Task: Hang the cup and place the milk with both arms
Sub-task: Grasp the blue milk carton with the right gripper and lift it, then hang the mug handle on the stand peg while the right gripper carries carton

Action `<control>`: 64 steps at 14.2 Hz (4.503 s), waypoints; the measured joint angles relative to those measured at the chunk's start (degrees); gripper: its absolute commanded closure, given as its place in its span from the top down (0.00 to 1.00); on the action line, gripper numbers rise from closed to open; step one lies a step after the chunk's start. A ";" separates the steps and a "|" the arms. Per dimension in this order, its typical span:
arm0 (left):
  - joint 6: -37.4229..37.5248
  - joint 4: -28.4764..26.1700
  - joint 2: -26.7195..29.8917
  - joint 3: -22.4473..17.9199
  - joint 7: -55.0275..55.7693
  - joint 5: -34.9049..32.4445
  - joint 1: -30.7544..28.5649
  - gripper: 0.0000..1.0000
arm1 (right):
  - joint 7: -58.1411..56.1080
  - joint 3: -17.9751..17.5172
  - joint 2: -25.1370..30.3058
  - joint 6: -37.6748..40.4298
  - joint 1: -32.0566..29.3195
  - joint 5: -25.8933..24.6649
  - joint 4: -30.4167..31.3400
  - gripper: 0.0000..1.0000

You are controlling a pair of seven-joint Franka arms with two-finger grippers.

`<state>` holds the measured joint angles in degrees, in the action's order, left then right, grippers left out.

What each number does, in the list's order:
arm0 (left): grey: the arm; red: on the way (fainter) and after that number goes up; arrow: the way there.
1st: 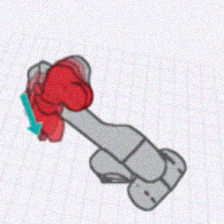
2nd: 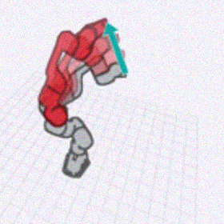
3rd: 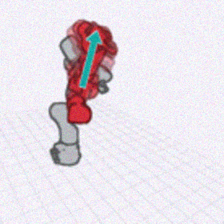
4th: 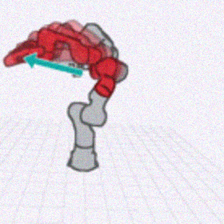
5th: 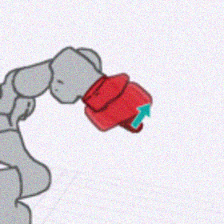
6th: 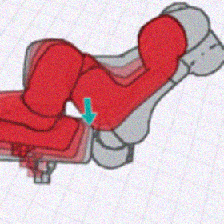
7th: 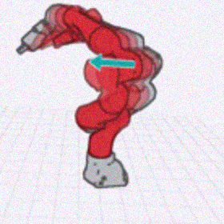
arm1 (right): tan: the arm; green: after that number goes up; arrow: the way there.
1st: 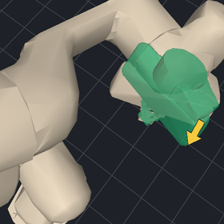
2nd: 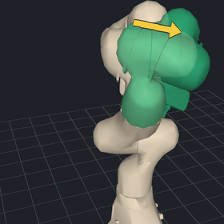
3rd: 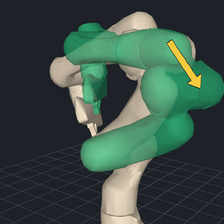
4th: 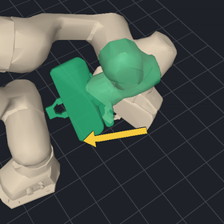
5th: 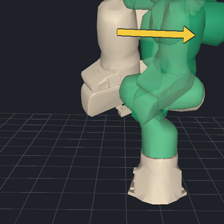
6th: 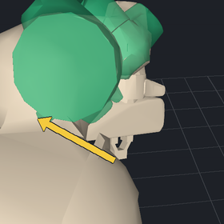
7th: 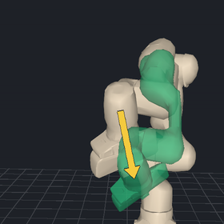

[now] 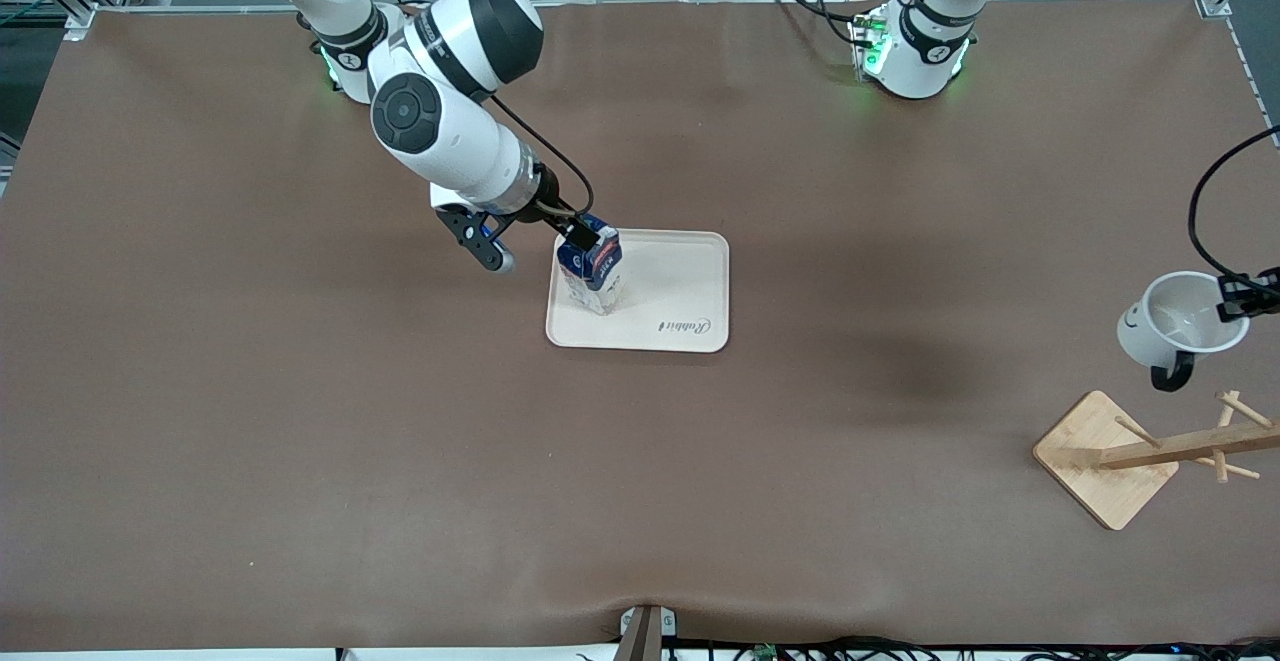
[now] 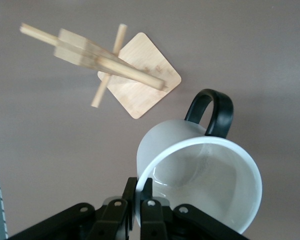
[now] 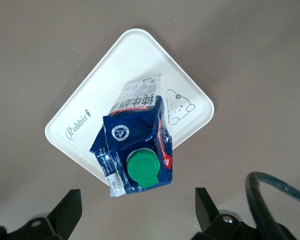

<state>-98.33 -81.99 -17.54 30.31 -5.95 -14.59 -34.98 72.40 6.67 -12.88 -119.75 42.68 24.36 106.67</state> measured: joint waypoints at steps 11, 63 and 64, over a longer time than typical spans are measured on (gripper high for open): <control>-3.37 1.82 -2.89 0.00 -8.64 0.00 -4.04 0.00 | 7.22 0.08 -4.41 -6.09 2.42 -6.41 -1.55 1.00; 3.27 4.95 -2.90 7.26 19.60 5.51 2.24 1.00 | -75.02 5.14 -3.14 19.40 -35.79 -30.17 4.29 0.16; 3.47 4.95 -2.52 7.38 19.60 5.50 2.27 1.00 | -74.90 5.14 -2.22 18.53 -35.79 -30.23 5.50 0.46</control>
<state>-94.86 -77.04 -20.05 37.69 13.65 -9.09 -32.71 -2.50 11.80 -15.10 -101.23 6.89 -5.87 112.17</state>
